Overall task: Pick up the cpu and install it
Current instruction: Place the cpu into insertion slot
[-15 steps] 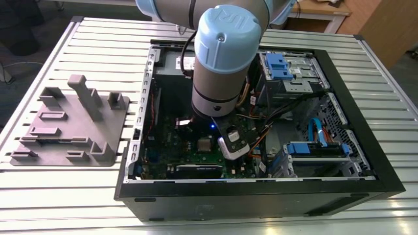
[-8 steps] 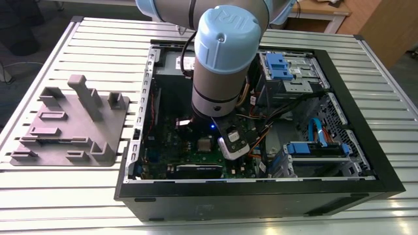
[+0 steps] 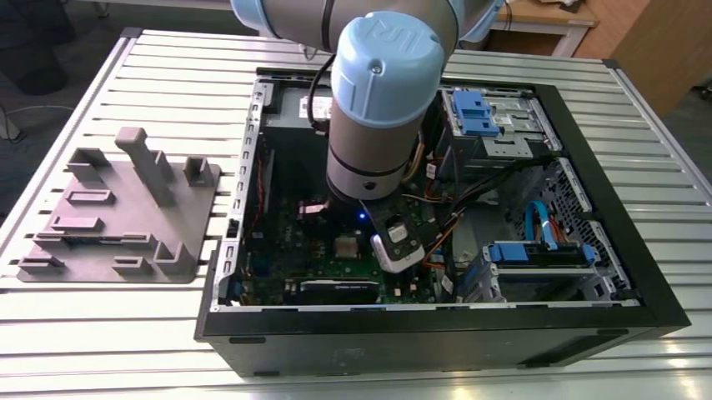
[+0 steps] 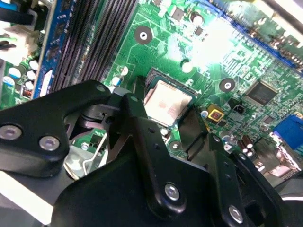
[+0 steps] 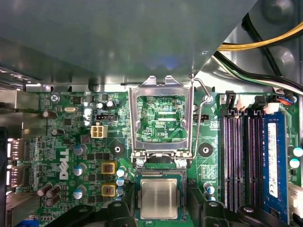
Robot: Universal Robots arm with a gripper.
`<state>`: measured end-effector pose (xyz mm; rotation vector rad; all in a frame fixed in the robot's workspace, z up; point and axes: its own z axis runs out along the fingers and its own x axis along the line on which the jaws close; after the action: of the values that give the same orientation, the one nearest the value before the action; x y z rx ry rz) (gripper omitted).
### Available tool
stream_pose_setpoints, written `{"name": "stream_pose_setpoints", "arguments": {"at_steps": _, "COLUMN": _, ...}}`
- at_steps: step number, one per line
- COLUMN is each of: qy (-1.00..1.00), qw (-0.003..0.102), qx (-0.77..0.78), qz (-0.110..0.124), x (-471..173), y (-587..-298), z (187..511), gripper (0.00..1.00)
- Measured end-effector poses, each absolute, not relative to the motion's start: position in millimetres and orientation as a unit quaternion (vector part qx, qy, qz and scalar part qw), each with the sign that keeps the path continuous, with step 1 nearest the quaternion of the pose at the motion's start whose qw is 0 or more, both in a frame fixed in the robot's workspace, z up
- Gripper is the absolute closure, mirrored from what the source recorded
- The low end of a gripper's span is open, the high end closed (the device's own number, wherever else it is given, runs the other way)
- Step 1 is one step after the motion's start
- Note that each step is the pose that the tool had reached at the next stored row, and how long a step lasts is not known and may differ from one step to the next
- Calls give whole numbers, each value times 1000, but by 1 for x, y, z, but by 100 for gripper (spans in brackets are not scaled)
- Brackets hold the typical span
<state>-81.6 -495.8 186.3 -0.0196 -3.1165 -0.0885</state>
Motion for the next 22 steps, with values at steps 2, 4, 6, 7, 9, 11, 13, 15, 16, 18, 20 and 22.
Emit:
{"name": "stream_pose_setpoints", "arguments": {"at_steps": 2, "qy": -1000, "qw": 12, "qx": -6, "qz": -28, "x": -82, "y": -496, "z": 187, "gripper": 46}}
{"name": "stream_pose_setpoints", "arguments": {"at_steps": 4, "qy": -1000, "qw": 12, "qx": -6, "qz": -28, "x": -82, "y": -496, "z": 189, "gripper": 46}}
{"name": "stream_pose_setpoints", "arguments": {"at_steps": 6, "qy": -1000, "qw": 12, "qx": -6, "qz": -28, "x": -82, "y": -496, "z": 192, "gripper": 46}}
{"name": "stream_pose_setpoints", "arguments": {"at_steps": 7, "qy": -1000, "qw": 12, "qx": -6, "qz": -28, "x": -82, "y": -496, "z": 192, "gripper": 46}}
{"name": "stream_pose_setpoints", "arguments": {"at_steps": 9, "qy": -1000, "qw": 12, "qx": -6, "qz": -28, "x": -82, "y": -496, "z": 192, "gripper": 46}}
{"name": "stream_pose_setpoints", "arguments": {"at_steps": 11, "qy": -1000, "qw": 12, "qx": -6, "qz": -28, "x": -82, "y": -496, "z": 192, "gripper": 46}}
{"name": "stream_pose_setpoints", "arguments": {"at_steps": 13, "qy": -1000, "qw": 12, "qx": -6, "qz": -28, "x": -82, "y": -496, "z": 193, "gripper": 46}}
{"name": "stream_pose_setpoints", "arguments": {"at_steps": 15, "qy": -1000, "qw": 12, "qx": -6, "qz": -28, "x": -82, "y": -496, "z": 193, "gripper": 46}}
{"name": "stream_pose_setpoints", "arguments": {"at_steps": 16, "qy": -1000, "qw": 12, "qx": -6, "qz": -28, "x": -82, "y": -496, "z": 193, "gripper": 46}}
{"name": "stream_pose_setpoints", "arguments": {"at_steps": 18, "qy": -1000, "qw": 12, "qx": -6, "qz": -28, "x": -82, "y": -496, "z": 192, "gripper": 46}}
{"name": "stream_pose_setpoints", "arguments": {"at_steps": 20, "qy": -1000, "qw": 12, "qx": -6, "qz": -28, "x": -82, "y": -496, "z": 192, "gripper": 46}}
{"name": "stream_pose_setpoints", "arguments": {"at_steps": 22, "qy": -1000, "qw": 12, "qx": -6, "qz": -28, "x": -82, "y": -496, "z": 192, "gripper": 46}}
